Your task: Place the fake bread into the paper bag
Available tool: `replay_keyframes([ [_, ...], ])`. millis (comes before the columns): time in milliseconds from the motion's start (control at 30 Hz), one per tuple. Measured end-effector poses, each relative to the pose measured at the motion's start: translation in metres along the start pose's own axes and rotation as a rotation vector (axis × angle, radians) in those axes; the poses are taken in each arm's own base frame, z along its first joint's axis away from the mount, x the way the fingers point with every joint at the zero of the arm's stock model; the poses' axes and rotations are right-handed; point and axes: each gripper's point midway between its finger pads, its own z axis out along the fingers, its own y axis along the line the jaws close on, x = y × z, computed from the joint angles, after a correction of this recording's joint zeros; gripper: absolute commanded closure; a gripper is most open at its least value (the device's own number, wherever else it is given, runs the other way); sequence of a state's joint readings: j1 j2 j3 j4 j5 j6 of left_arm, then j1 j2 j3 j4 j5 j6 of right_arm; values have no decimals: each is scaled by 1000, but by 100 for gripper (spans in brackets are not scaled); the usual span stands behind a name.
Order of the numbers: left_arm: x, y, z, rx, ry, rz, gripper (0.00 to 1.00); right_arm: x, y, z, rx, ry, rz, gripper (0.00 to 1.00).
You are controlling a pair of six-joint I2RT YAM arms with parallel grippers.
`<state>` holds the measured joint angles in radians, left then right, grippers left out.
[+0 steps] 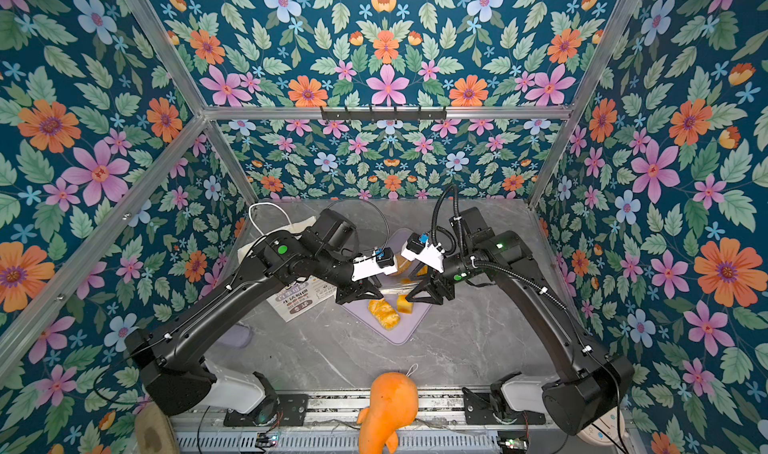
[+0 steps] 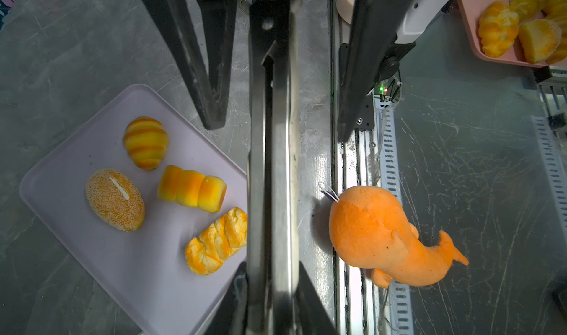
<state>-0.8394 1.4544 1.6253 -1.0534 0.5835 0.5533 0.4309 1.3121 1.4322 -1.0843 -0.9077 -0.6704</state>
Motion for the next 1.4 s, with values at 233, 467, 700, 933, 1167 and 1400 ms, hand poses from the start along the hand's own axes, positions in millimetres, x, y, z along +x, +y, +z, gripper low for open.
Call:
replay_keyframes([
  [233, -2, 1, 0, 0, -10, 7, 74, -3, 0, 5, -39, -17, 23, 44],
  [467, -3, 1, 1, 5, -11, 6, 74, -10, -2, 10, -79, -21, 38, 55],
  [700, -2, 1, 2, 5, -6, 4, 74, -10, -2, 11, -96, -13, 55, 63],
  [933, -3, 1, -1, -5, -10, 9, 74, -5, -1, 13, -106, 12, 84, 57],
  [1167, -2, 1, -1, -6, -7, 8, 74, -7, 1, 14, -116, 13, 80, 62],
  [1400, -2, 1, -1, -6, -7, 8, 74, -6, 1, 14, -116, 14, 80, 66],
])
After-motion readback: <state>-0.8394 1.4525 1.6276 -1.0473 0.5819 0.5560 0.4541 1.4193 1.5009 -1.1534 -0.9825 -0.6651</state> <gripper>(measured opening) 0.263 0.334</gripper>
